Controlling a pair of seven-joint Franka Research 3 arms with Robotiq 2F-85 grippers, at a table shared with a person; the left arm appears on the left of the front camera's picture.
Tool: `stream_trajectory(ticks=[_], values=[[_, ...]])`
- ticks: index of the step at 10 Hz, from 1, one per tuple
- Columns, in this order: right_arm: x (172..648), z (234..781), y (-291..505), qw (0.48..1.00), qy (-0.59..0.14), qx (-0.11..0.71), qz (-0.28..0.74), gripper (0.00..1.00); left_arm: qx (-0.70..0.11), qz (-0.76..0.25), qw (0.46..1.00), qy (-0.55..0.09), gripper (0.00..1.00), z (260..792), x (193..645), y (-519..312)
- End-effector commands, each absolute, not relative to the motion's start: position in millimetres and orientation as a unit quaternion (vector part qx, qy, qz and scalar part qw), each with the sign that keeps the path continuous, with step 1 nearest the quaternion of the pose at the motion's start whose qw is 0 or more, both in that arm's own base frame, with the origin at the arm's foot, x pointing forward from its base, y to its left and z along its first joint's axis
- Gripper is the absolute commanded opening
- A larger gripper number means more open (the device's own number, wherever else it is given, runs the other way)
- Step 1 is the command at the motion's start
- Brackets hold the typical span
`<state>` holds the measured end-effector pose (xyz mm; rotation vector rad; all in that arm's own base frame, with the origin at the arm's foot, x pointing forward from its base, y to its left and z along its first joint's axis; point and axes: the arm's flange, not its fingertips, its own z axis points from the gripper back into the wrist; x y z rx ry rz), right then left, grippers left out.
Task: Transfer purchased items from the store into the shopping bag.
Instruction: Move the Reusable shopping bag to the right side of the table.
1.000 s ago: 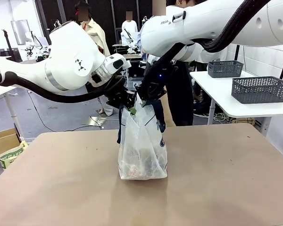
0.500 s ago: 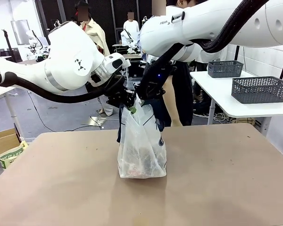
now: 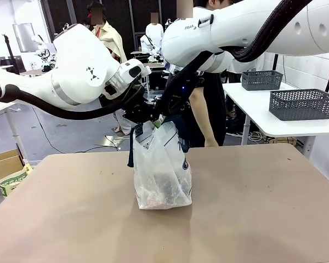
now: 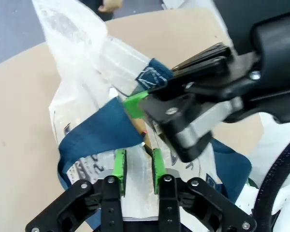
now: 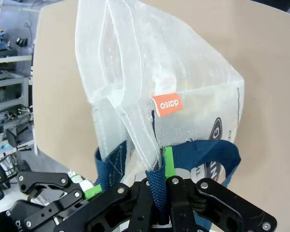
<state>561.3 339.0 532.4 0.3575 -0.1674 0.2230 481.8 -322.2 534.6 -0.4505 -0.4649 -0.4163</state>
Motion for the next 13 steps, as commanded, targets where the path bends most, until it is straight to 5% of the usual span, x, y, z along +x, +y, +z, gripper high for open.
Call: stream_trajectory(ticks=[1,13], values=[[565,537,346,0.973,-0.089,0.192,0.092,0.00,-0.241,-0.221,0.916,-0.233,1.00,534,472,-315],[589,534,356,0.975,-0.092,0.195,0.058,0.00,-0.324,-0.236,0.884,-0.242,1.00,536,459,-299]])
